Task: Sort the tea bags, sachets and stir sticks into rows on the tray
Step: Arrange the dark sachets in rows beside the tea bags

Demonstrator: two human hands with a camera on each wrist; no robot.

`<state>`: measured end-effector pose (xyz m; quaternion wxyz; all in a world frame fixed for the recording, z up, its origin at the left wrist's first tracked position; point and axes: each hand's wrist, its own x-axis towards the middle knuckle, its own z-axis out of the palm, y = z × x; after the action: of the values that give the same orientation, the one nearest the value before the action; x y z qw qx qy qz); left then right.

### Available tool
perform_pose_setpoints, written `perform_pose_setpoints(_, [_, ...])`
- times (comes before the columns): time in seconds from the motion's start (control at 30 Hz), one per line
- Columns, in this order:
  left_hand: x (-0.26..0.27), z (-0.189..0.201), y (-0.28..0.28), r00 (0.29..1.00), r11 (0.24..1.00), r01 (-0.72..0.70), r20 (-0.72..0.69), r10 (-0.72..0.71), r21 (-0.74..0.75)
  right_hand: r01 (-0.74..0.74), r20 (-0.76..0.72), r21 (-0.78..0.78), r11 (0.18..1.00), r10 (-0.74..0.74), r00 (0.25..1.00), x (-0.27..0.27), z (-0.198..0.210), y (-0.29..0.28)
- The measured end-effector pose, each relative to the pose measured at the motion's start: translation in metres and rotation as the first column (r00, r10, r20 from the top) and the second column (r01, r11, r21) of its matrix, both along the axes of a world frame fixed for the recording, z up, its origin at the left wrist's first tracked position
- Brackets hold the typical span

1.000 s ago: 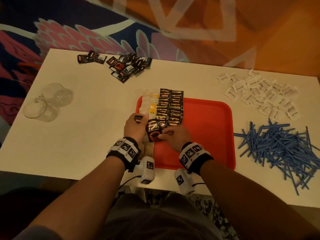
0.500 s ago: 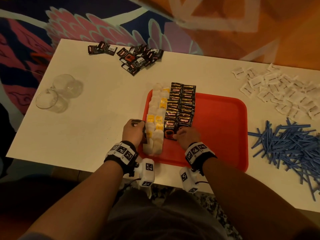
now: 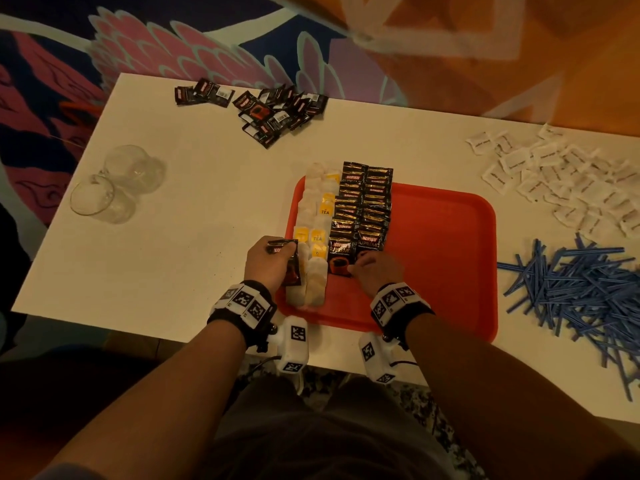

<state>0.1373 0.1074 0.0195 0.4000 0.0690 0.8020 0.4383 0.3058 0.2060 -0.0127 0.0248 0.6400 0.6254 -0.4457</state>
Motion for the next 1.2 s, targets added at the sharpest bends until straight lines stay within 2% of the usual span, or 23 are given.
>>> perform_pose_setpoints(0.23, [0.007,0.001,0.008,0.999,0.998,0.048,-0.005,-0.048,0.032,0.01,-0.007,0.028,1.0,-0.01,1.0,0.008,0.01,0.003])
perform_pose_setpoints(0.3, [0.011,0.006,0.013,0.999,0.998,0.05,0.001,-0.05,0.039,0.006,-0.094,0.047,0.999,-0.002,0.996,0.008,0.018,0.004])
perform_pose_setpoints(0.37, [0.016,0.009,0.02,0.998,0.996,0.067,-0.004,-0.066,0.053,-0.057,-0.214,0.042,0.998,0.064,0.975,0.005,0.029,0.003])
perform_pose_setpoints(0.47, [0.025,0.017,0.028,0.997,0.992,0.064,0.03,-0.068,0.112,-0.149,-0.334,-0.047,0.988,0.125,0.934,-0.002,0.042,0.0])
perform_pose_setpoints(0.57, [0.031,0.022,0.036,0.993,0.986,0.095,0.059,-0.104,0.139,-0.199,-0.327,-0.029,0.98,0.179,0.928,-0.004,0.047,0.0])
perform_pose_setpoints(0.77, [0.035,0.022,0.042,0.977,0.982,0.138,0.145,-0.157,0.131,-0.155,-0.302,0.025,0.988,0.155,0.941,0.012,0.05,0.006])
perform_pose_setpoints(0.93, [0.046,0.012,0.044,0.973,0.971,0.231,0.004,-0.232,0.067,-0.161,-0.267,0.087,0.983,0.179,0.947,0.019,0.044,-0.001])
perform_pose_setpoints(1.1, [0.057,0.003,0.043,0.958,0.967,0.254,-0.143,-0.249,0.016,-0.151,-0.174,0.033,0.988,0.155,0.973,0.034,0.028,0.001])
perform_pose_setpoints(1.17, [0.057,-0.001,0.04,0.911,0.944,0.327,-0.248,-0.328,-0.048,-0.116,-0.136,-0.002,0.993,0.115,0.984,0.045,0.019,0.007])
perform_pose_setpoints(1.2, [0.055,-0.004,0.038,0.835,0.906,0.401,-0.352,-0.423,-0.137,-0.104,-0.115,-0.012,0.995,0.102,0.988,0.05,0.015,0.009])
